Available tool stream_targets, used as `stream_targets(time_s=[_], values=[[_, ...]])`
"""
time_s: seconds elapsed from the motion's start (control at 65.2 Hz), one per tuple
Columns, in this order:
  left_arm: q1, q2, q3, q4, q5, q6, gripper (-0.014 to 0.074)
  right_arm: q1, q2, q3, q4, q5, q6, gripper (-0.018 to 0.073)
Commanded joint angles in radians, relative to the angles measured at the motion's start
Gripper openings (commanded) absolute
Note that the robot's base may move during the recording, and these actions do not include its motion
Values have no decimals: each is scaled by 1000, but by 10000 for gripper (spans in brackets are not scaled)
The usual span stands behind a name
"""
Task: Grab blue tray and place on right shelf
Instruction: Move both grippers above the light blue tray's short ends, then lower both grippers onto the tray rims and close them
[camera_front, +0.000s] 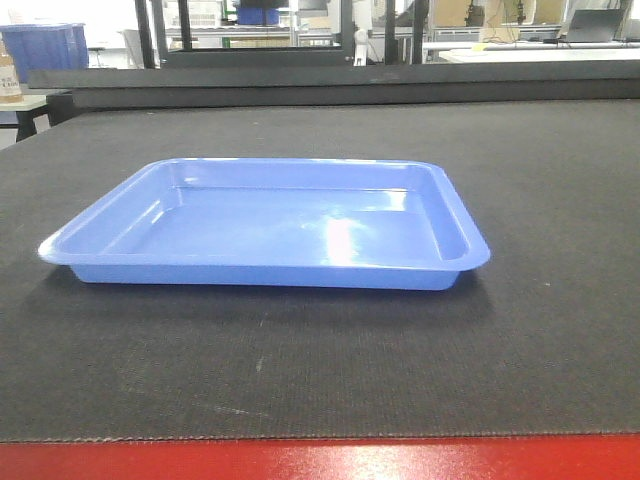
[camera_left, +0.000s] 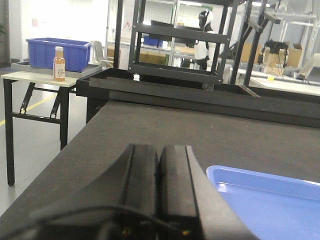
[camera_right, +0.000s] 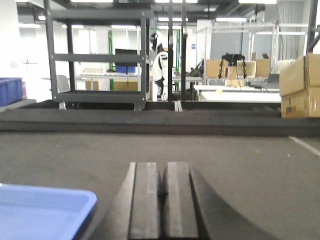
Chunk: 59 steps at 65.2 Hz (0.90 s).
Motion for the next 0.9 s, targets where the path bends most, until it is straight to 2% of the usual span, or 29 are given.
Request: stream_targets(time_s=[0.0, 0.077, 0.184, 0.261, 0.368, 0.475, 0.552, 0.644, 0.797, 0.889], values=[[-3, 98, -185, 1, 102, 4, -16, -5, 80, -127, 7, 17, -2, 185], [-3, 171, -276, 1, 173, 4, 50, -5, 147, -179, 7, 22, -2, 347], [-6, 269, -345, -14, 194, 4, 214, -1, 268, -230, 7, 15, -2, 545], [-39, 334, -367, -25, 186, 4, 362, 27, 336, -250, 7, -11, -2, 617], [-98, 423, -406, -51, 236, 4, 503, 87, 447, -309, 7, -2, -2, 624], [-171, 540, -470, -51, 296, 8, 514, 184, 575, -423, 7, 54, -2, 624], [-226, 636, -527, -51, 312, 20, 514, 258, 685, -519, 7, 147, -2, 624], [-286, 772, -610, -51, 383, 31, 514, 330, 836, -632, 7, 243, -3, 624], [-323, 1003, -768, -51, 490, 34, 514, 356, 1078, -809, 7, 408, 3, 624], [-323, 1131, -866, -6, 528, 34, 510, 352, 1209, -902, 5, 514, 29, 624]])
